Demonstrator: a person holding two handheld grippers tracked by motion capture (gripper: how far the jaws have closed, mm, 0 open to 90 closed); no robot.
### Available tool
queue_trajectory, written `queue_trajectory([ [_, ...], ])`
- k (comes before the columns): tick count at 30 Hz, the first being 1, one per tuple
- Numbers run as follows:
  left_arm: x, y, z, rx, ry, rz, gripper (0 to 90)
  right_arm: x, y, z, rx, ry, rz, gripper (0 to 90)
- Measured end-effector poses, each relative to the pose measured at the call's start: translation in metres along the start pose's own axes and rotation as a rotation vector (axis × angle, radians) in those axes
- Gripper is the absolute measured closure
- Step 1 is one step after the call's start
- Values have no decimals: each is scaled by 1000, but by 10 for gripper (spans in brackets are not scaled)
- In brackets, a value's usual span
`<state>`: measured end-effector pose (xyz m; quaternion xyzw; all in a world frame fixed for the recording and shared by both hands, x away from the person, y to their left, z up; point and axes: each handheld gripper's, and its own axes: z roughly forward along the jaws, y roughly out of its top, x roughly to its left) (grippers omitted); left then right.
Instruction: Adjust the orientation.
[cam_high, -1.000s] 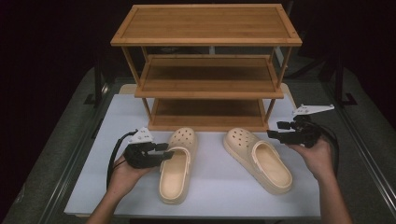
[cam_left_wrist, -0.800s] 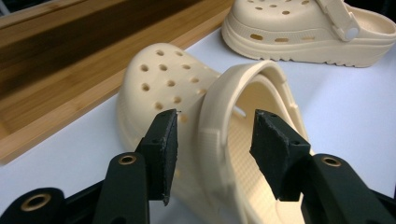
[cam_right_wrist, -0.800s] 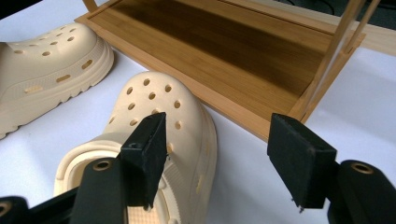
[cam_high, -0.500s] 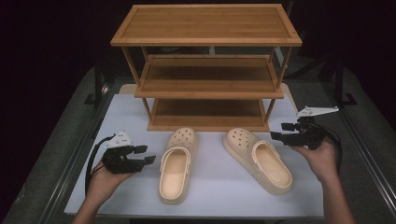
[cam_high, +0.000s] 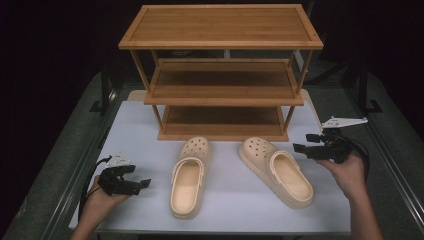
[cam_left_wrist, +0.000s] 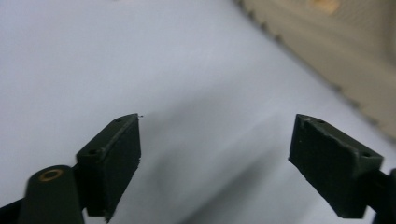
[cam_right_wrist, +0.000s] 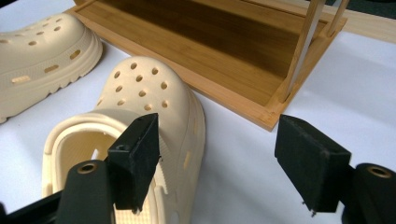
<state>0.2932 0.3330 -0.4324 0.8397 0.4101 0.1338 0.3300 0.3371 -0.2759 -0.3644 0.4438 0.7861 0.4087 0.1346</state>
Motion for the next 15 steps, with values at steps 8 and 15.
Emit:
queue_trajectory([
  [8,0,-13,7,-16,27,9,40,0,-4,0,-3,5,-6,300],
  [15,-6,-16,11,-33,57,31,0,2,-8,-1,1,17,-25,297],
])
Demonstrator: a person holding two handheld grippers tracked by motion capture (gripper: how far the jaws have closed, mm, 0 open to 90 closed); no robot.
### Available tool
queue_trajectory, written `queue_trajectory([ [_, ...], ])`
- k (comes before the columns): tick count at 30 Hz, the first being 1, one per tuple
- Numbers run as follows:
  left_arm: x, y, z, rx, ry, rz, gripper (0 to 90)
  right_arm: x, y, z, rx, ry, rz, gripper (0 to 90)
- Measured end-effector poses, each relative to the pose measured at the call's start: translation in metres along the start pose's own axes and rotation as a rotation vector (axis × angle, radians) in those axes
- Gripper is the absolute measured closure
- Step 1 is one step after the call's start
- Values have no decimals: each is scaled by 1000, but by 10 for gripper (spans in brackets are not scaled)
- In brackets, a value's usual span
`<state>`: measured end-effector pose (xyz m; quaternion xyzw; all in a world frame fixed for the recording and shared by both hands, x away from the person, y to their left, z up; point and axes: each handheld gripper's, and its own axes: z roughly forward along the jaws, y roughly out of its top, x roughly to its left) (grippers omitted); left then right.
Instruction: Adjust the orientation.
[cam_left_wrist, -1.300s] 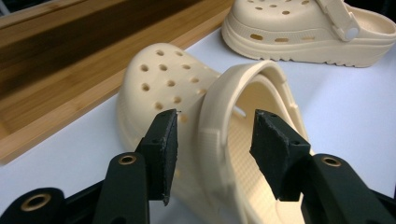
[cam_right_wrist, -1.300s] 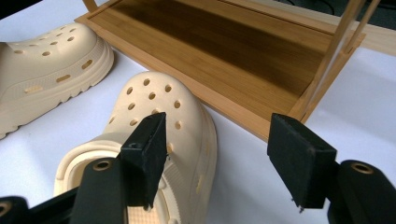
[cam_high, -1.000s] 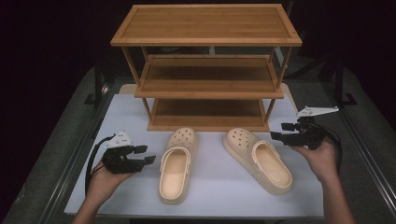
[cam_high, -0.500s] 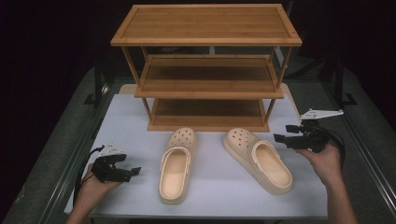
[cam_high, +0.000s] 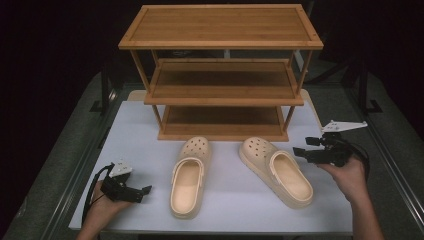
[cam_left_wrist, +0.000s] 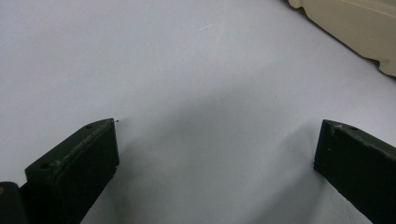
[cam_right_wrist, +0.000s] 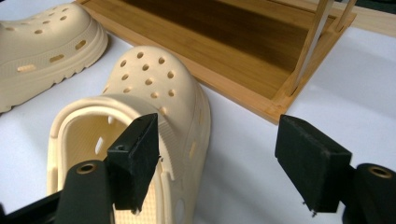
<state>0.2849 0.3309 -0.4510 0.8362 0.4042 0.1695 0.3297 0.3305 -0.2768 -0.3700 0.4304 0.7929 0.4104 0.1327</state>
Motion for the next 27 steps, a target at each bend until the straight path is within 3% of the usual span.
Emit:
queue_trajectory([
  [7,0,0,0,-3,0,0,0,4,-6,-4,6,8,-2,292],
  [18,0,-1,0,-1,-1,0,0,12,-13,3,34,35,-38,298],
  [27,0,-1,0,-1,-1,-3,0,16,-16,16,58,93,-71,437],
])
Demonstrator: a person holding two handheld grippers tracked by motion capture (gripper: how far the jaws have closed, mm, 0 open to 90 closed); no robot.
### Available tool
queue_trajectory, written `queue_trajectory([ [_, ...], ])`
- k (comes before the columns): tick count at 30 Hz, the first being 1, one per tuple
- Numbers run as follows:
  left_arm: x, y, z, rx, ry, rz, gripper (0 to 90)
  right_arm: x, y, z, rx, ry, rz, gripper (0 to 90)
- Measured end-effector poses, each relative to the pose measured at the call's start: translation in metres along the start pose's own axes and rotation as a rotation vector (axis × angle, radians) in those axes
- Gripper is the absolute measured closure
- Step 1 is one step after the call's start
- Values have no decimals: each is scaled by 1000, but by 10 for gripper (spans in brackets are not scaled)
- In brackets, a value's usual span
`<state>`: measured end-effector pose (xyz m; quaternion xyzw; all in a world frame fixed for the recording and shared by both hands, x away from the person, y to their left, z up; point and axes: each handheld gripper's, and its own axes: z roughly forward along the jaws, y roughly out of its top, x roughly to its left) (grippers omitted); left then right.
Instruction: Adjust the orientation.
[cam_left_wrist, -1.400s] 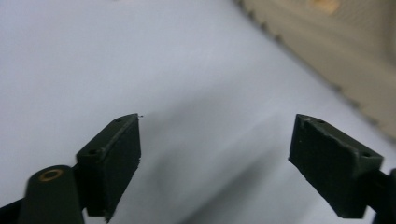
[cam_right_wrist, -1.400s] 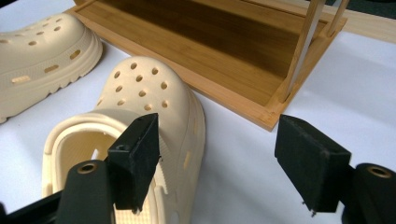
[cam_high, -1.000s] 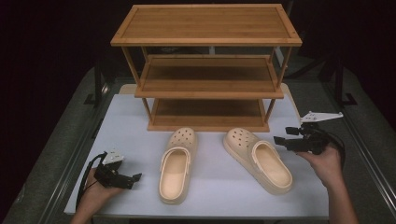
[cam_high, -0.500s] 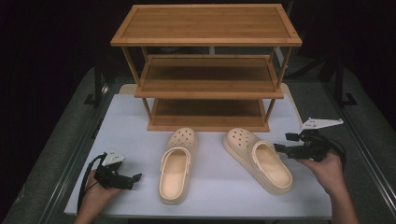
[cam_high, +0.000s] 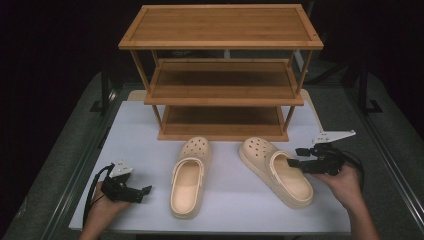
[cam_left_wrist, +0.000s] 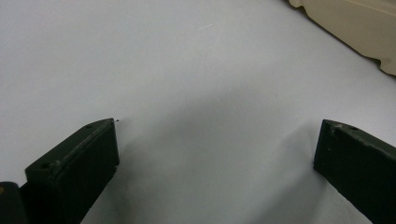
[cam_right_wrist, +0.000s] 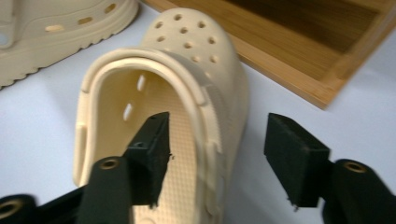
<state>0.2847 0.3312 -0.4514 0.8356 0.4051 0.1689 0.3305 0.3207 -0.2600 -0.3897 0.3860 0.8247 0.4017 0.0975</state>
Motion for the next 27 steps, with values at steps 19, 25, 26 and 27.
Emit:
queue_trajectory([
  [19,0,0,0,0,0,1,0,3,6,11,19,6,-43,737],
  [25,0,0,0,0,1,1,0,8,11,11,19,2,-57,752],
  [26,0,0,0,0,1,1,0,8,11,11,19,2,-57,752],
  [27,0,0,0,0,0,1,0,8,11,10,17,2,-59,755],
])
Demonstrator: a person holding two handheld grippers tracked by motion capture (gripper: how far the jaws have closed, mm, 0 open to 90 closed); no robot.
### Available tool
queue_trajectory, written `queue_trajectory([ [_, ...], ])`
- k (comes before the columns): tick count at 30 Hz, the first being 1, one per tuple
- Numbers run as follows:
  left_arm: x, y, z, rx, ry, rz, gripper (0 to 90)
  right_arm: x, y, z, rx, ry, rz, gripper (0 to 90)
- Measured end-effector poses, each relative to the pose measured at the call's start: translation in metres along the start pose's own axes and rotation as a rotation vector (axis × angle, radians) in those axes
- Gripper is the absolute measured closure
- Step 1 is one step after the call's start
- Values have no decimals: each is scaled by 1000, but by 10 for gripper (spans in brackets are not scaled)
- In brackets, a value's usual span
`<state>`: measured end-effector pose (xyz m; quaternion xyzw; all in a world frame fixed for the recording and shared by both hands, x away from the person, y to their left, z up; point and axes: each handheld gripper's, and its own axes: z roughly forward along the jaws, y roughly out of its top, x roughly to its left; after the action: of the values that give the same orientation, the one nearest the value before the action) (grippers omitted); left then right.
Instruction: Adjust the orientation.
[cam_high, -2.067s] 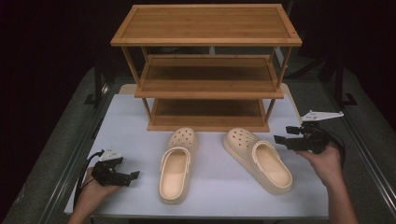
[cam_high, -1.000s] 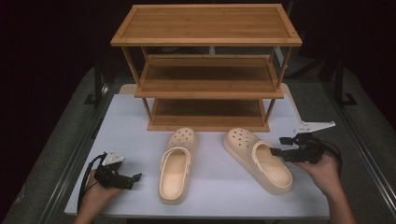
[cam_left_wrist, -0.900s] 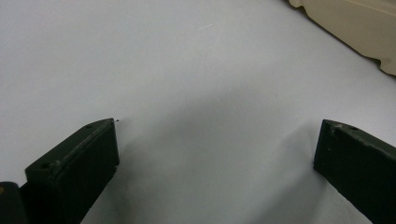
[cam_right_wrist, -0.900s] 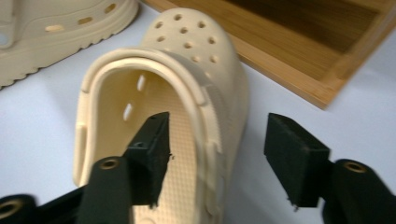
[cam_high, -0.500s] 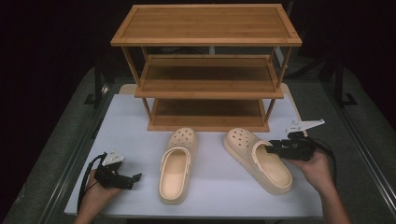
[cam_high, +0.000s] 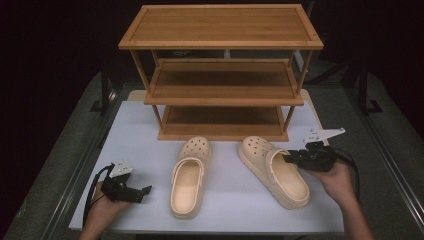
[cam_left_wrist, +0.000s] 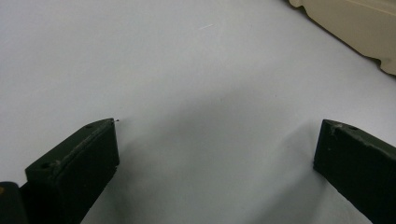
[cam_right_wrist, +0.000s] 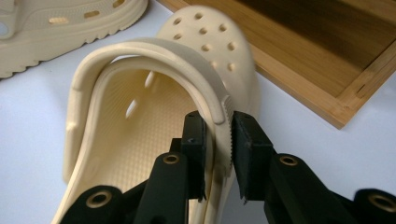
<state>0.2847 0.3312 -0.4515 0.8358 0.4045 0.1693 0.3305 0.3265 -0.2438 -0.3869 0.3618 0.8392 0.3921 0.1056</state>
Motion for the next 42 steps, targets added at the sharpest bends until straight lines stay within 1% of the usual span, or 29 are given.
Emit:
queue_trajectory([
  [2,0,0,0,0,0,0,0,1,2,-2,-9,3,0,762],
  [5,0,0,0,2,1,0,0,2,6,-4,-31,25,7,767],
  [7,0,0,0,2,1,1,0,5,12,-5,-49,26,1,767],
  [8,0,0,0,1,1,1,0,5,12,-5,-49,26,1,767],
  [13,0,0,0,0,0,-1,0,12,25,-2,-57,12,-9,767],
  [15,0,0,0,-1,1,-1,0,16,33,3,-61,16,-19,767],
  [16,0,0,0,-1,1,-1,0,16,33,3,-61,16,-19,767],
  [20,0,0,0,0,0,0,0,25,45,14,-56,14,-40,767],
  [26,0,0,0,-2,1,-1,0,40,58,35,-23,-9,-63,767],
  [28,0,0,0,0,0,0,0,46,59,43,-9,-15,-70,767],
  [29,0,0,0,-1,0,-1,0,46,59,43,-9,-15,-70,767],
  [31,0,0,0,-1,0,-1,0,50,57,49,9,-24,-78,767],
  [35,0,0,0,-1,0,-1,0,51,55,49,12,-18,-76,764],
  [39,0,0,0,-1,0,-1,0,54,49,51,43,-8,-91,759],
  [40,0,0,0,-1,0,-1,0,54,49,51,43,-8,-91,759],
  [42,0,0,0,0,0,-1,0,54,46,52,60,-7,-90,751],
])
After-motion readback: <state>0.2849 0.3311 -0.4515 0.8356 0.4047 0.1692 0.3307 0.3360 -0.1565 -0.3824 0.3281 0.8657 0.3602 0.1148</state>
